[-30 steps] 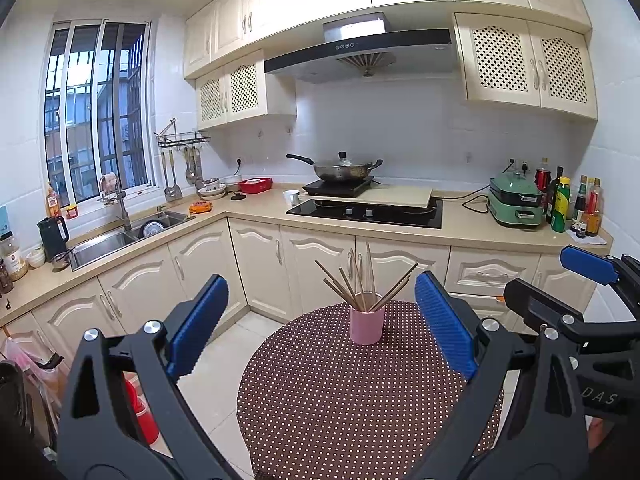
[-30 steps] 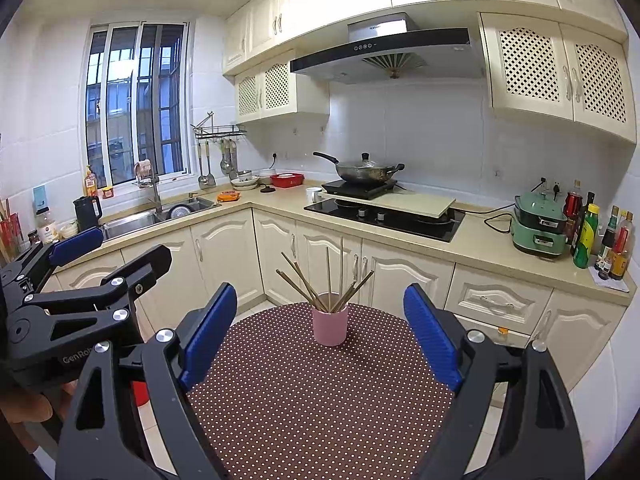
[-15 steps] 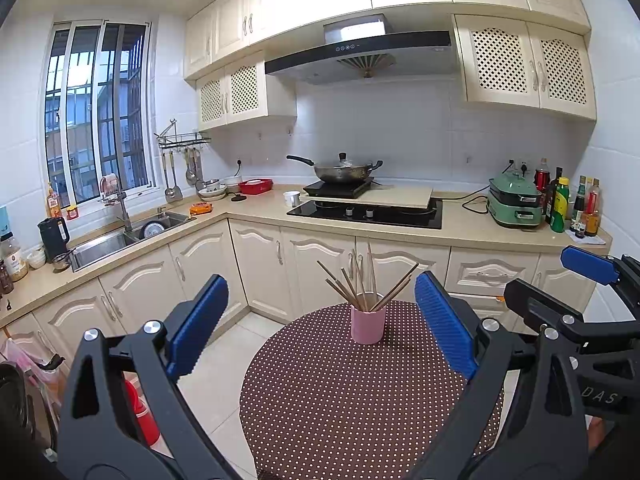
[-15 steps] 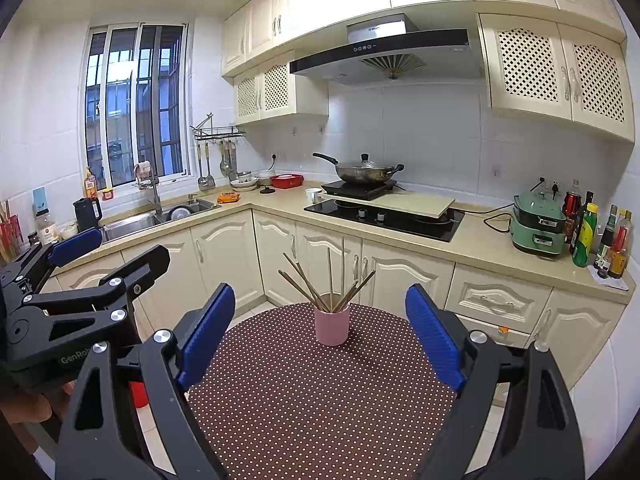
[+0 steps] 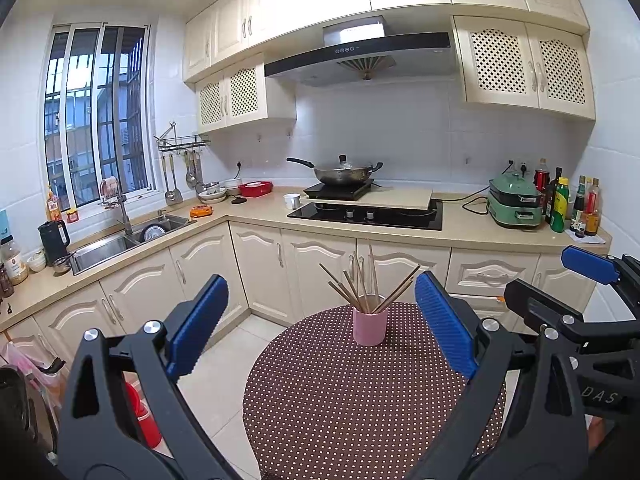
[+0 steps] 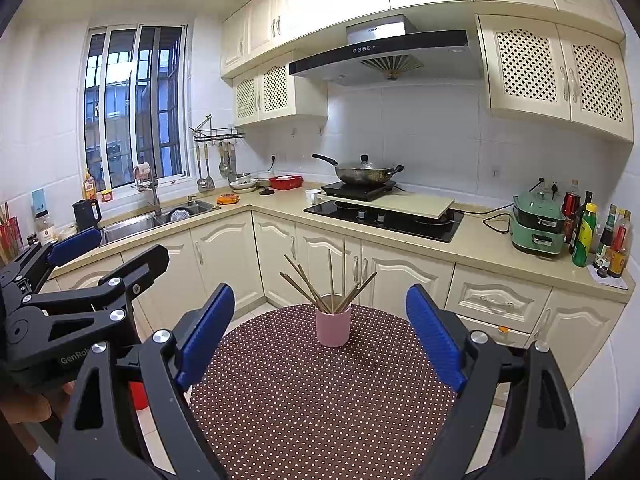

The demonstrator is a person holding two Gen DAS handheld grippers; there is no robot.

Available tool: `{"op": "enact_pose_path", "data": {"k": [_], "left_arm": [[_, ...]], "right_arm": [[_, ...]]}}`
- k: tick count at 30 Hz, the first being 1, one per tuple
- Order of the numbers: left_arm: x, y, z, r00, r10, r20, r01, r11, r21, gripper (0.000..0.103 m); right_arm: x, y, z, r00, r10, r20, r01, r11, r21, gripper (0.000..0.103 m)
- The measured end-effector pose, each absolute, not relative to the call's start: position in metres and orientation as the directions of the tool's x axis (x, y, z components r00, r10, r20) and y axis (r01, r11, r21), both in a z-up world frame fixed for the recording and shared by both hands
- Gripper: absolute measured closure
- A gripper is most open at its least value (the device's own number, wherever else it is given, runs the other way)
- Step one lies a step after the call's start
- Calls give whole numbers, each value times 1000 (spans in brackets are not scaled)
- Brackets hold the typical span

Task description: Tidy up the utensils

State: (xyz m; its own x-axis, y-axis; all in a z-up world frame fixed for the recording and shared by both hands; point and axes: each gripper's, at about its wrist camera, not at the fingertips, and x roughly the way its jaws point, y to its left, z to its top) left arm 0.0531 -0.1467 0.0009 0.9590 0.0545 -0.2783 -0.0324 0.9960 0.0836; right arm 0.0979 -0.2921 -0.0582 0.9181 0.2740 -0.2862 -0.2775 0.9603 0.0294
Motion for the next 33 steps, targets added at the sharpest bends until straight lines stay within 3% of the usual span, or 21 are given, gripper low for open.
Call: {"op": "enact_pose_path", "data": {"k": [33], "left_arm": [[62, -139, 1, 957, 56, -284, -33, 996, 86, 10]], "right_arm": [[105, -281, -59, 917, 269, -293, -273, 962, 29, 18]]}}
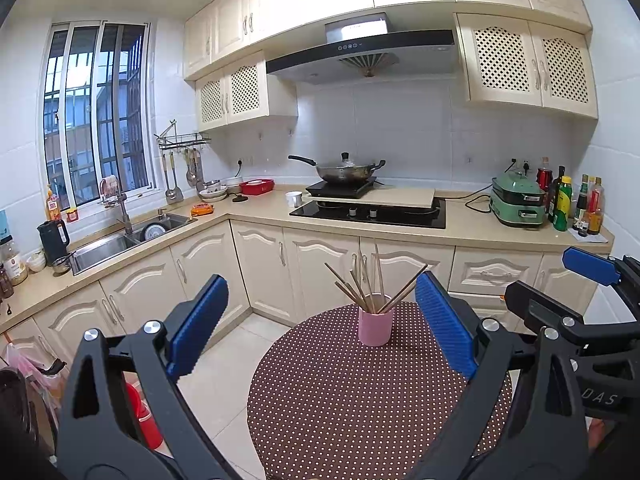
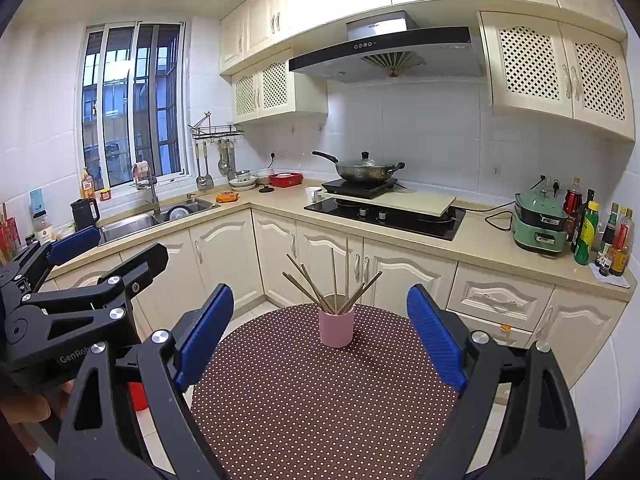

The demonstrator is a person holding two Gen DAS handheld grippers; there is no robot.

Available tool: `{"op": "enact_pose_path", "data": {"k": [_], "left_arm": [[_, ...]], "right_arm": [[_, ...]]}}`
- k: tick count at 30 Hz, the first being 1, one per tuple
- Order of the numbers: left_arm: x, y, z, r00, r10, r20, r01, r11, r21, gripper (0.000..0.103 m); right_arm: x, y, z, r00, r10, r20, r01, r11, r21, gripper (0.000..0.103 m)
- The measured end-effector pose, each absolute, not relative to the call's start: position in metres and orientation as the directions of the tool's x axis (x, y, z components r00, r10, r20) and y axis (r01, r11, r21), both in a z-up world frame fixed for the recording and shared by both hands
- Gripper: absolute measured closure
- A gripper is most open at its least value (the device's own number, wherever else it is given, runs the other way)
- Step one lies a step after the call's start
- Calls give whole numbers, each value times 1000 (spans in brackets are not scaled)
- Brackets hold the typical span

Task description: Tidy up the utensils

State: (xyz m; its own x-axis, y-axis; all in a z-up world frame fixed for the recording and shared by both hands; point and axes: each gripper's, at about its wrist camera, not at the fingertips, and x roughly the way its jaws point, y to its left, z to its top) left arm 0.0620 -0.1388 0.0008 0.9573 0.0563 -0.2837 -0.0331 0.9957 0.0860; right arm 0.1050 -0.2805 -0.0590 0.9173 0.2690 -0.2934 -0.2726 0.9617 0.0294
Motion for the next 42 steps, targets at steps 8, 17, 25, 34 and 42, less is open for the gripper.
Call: {"op": "enact_pose_path", "data": {"k": [8, 17, 25, 34, 42], "left_arm": [[64, -137, 0, 956, 54, -287, -31, 996, 84, 10], [69, -134, -1, 956, 56, -288, -33, 996, 85, 10], [72, -131, -2, 954, 57, -293, -34, 996, 82, 10], [85, -125, -9, 946, 59, -318, -33, 996, 85, 10], [109, -111, -20, 935, 49, -351, -24, 997, 75, 10]], "right_arm": [[105, -279, -62, 917, 267, -296, -269, 962, 34, 18], [106, -277, -63, 918, 266, -296, -267, 963, 38, 18], [106, -276, -63, 917, 264, -299, -265, 964, 37, 18], [120, -268, -69, 911, 259, -320, -257, 965, 48, 14], [144, -256, -76, 904, 248, -349, -246, 968, 52, 14]]}}
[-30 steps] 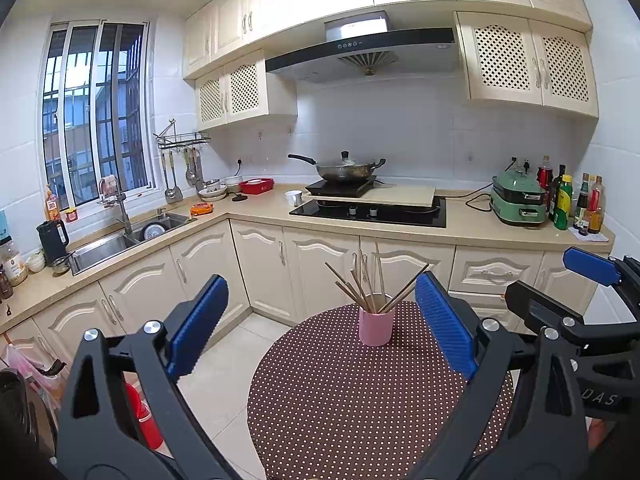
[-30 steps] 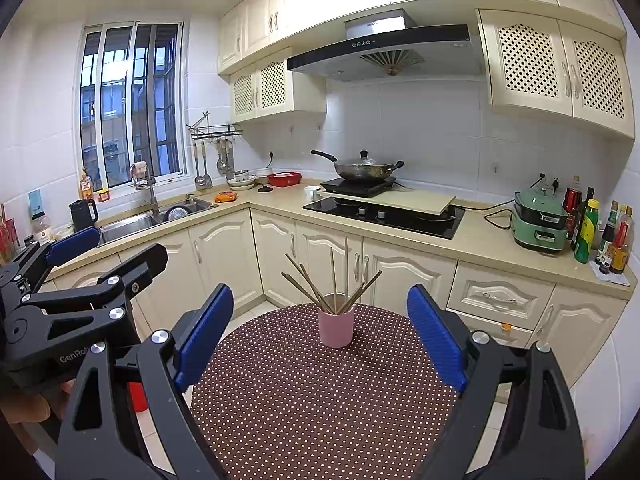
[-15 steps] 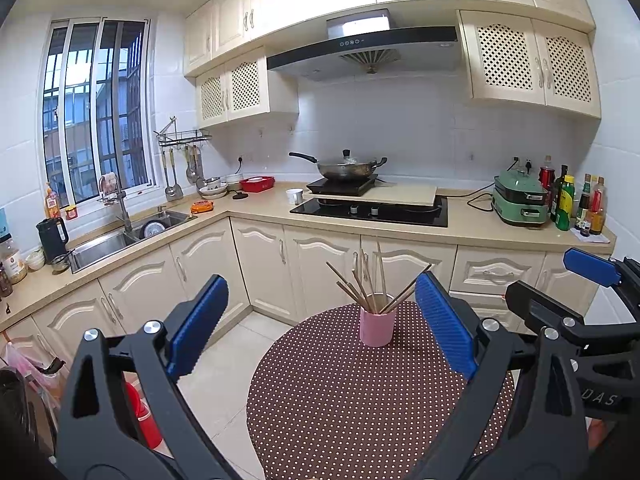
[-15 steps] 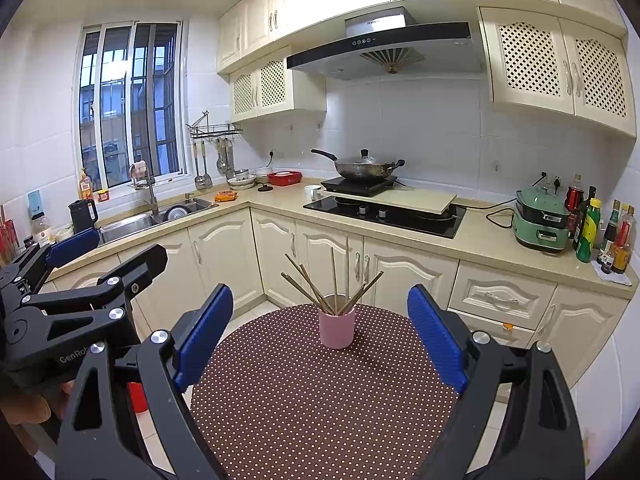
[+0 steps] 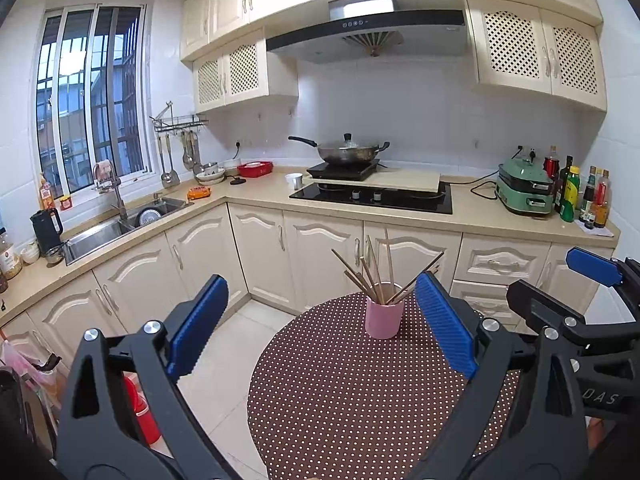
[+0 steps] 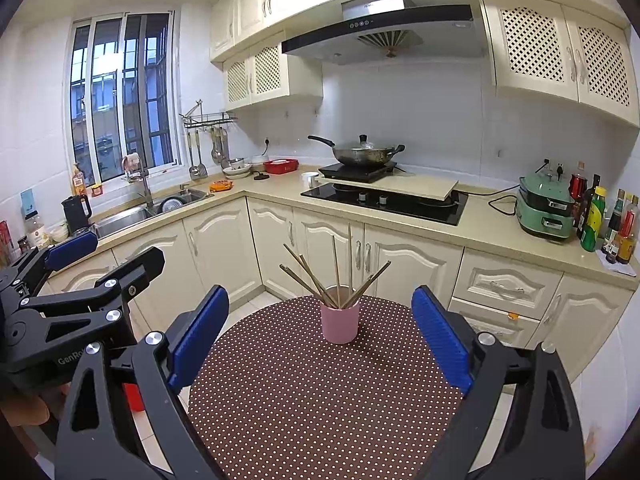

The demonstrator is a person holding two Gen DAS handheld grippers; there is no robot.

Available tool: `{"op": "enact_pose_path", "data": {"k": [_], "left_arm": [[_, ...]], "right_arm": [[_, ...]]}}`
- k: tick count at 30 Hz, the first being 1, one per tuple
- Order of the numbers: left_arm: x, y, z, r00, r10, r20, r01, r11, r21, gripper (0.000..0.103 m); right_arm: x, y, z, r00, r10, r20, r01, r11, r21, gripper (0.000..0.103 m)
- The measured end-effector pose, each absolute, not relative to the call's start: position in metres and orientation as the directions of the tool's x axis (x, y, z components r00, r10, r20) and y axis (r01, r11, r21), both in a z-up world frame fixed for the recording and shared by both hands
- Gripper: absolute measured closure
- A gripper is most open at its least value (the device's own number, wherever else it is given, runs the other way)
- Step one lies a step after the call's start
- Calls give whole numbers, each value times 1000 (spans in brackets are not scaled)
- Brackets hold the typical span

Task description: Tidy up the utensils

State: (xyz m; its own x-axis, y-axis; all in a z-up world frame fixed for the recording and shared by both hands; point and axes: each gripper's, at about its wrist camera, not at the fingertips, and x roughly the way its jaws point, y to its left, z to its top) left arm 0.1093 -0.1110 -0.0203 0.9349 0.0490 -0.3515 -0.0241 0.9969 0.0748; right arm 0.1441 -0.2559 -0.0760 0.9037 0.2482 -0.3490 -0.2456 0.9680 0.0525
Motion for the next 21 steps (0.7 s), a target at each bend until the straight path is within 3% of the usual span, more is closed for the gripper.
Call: {"op": "enact_pose_path", "data": {"k": [21], "left_arm": [[199, -68, -55, 891, -33, -453, 57, 998, 39, 10]], "right_arm": [[212, -228, -107, 879, 179, -442, -136, 983, 127, 13]]}}
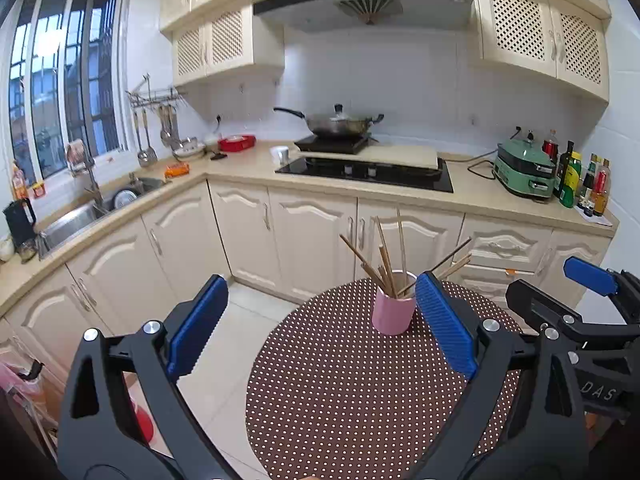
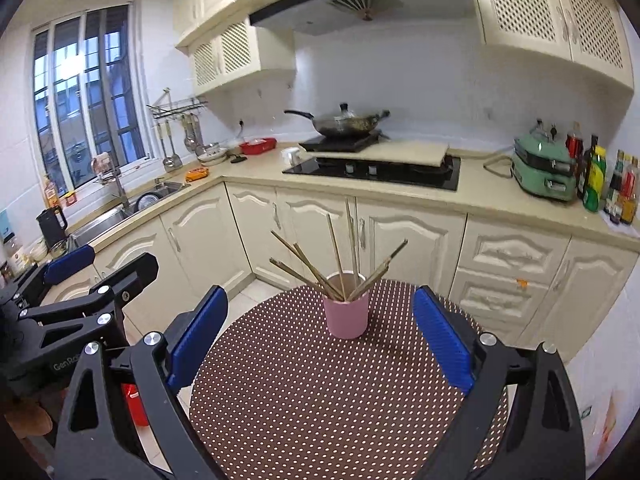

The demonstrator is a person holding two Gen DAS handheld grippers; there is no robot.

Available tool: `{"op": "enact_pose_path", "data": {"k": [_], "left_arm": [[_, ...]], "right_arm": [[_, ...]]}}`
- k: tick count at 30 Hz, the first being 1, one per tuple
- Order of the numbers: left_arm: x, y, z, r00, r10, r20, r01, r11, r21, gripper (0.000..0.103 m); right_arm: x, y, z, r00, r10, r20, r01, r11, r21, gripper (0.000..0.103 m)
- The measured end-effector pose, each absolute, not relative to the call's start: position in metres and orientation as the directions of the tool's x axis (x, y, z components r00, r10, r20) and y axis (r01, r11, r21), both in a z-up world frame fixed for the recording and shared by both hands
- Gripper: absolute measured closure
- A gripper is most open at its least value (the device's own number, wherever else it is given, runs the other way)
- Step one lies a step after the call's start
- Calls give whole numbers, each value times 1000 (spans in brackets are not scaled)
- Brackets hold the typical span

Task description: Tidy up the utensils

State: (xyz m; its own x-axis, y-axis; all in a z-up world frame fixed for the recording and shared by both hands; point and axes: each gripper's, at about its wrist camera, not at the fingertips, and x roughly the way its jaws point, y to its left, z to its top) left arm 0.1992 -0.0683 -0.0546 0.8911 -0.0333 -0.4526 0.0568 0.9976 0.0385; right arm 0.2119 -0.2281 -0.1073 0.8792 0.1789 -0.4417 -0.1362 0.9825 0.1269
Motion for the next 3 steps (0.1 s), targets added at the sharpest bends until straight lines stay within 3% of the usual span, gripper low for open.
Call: {"op": "enact_pose_path", "data": {"k": [3], "left_arm": [[213, -64, -66, 871, -55, -488, 80, 996, 30, 10]], "right_arm": [[219, -226, -118, 868, 147, -474, -103, 988, 118, 13]]}}
